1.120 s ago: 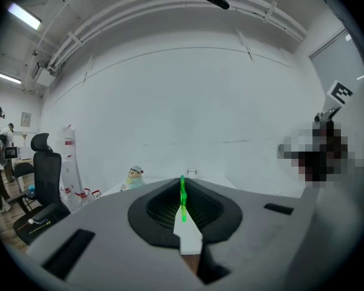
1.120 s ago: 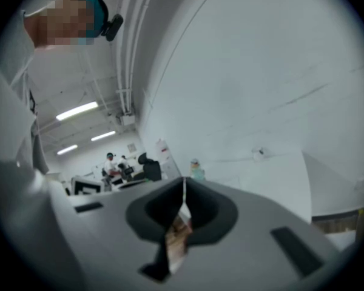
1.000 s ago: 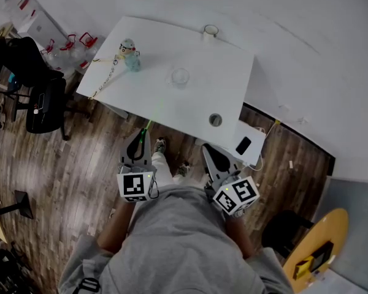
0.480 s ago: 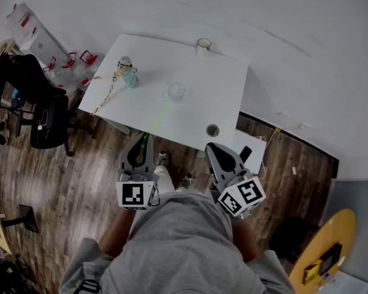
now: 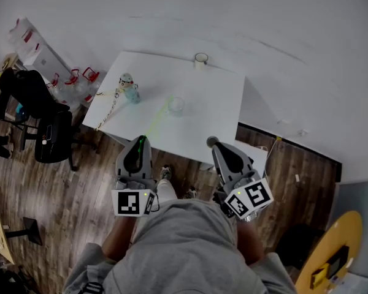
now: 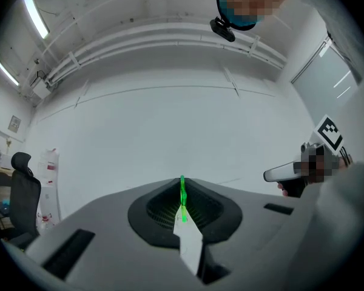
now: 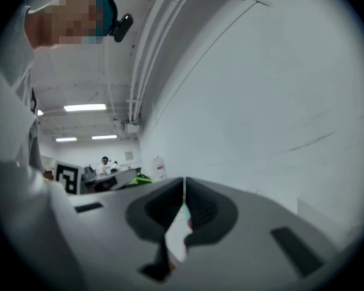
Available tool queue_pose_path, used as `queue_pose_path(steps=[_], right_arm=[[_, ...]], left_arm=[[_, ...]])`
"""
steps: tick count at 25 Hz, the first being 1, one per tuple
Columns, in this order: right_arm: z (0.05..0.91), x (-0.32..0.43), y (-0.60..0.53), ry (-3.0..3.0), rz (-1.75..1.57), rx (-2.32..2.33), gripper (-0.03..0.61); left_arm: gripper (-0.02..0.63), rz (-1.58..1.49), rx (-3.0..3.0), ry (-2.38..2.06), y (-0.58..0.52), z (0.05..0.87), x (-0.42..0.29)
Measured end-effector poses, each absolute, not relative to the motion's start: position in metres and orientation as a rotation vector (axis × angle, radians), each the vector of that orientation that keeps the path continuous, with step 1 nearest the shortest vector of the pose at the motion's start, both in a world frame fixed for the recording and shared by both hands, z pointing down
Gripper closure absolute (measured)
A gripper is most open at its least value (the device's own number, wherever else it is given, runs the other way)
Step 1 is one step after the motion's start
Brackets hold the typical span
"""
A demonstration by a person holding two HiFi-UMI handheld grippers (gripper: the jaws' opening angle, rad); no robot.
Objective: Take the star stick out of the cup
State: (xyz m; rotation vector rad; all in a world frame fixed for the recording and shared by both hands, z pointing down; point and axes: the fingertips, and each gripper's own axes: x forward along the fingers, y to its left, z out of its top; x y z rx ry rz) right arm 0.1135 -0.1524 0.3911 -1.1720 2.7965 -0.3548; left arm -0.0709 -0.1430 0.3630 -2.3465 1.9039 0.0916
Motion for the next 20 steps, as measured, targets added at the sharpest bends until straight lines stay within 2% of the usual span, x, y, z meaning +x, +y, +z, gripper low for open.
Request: queue_pose_path(steps=[20], right_arm=[[0.388, 0.117, -0.145, 2.778, -0.310, -1.213, 0.543]], left_arm=[[0.569, 0.090, -2.382, 1.851, -0.127, 0.373, -0.066]])
